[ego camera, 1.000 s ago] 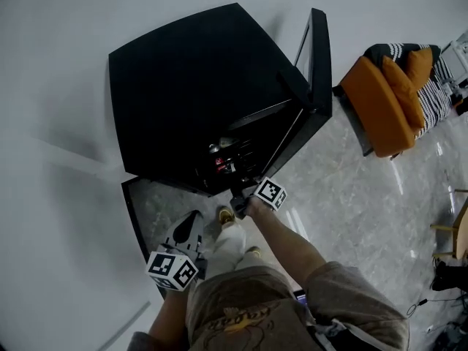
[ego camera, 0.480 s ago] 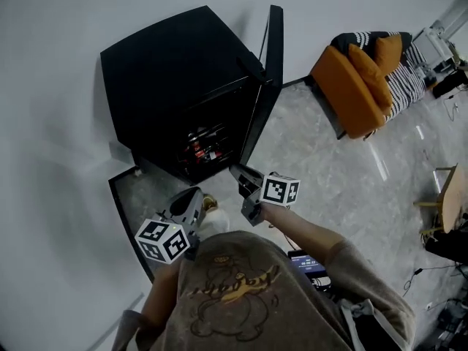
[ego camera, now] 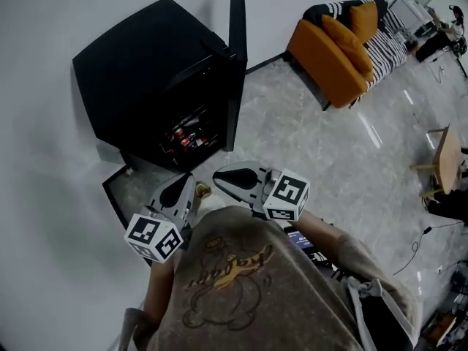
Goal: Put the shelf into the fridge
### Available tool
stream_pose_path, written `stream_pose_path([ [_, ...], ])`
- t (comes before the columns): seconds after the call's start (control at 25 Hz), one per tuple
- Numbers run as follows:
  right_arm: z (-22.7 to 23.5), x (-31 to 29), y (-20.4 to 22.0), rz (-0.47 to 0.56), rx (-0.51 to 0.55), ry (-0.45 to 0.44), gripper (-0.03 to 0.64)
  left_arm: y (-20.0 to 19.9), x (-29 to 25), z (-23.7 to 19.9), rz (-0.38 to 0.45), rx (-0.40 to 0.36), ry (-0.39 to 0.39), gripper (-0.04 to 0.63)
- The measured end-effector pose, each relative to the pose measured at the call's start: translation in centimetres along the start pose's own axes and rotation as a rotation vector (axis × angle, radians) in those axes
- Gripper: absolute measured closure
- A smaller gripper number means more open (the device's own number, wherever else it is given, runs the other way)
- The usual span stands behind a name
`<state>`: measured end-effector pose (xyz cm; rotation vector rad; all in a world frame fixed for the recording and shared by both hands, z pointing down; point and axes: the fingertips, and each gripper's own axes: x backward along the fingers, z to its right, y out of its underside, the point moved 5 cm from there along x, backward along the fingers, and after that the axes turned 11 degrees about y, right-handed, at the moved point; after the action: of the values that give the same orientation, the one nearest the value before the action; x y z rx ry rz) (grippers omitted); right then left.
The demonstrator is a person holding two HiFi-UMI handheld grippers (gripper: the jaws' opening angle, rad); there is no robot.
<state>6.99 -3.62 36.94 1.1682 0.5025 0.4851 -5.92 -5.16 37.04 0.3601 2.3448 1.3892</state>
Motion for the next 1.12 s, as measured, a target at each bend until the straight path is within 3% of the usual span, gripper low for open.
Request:
stream_pose_path([
  [0.24, -2.9, 1.4, -2.5, 0.044, 0.158, -0.101, 0.592, 0.0, 1.3, 1.2, 0.033, 0.001, -0.001, 0.592],
  [0.44, -3.1, 1.8, -1.8, -0.026, 0.258, -0.116, 0.594, 0.4, 1.5, 1.4, 0.051, 0.002, -0.018, 0.592],
  [1.12, -1.2, 2.4, -1.1, -0.007, 0.182, -0.058, 0.593, 2.2, 3.3, 0.8, 0.026, 0.039, -0.048, 0.592],
])
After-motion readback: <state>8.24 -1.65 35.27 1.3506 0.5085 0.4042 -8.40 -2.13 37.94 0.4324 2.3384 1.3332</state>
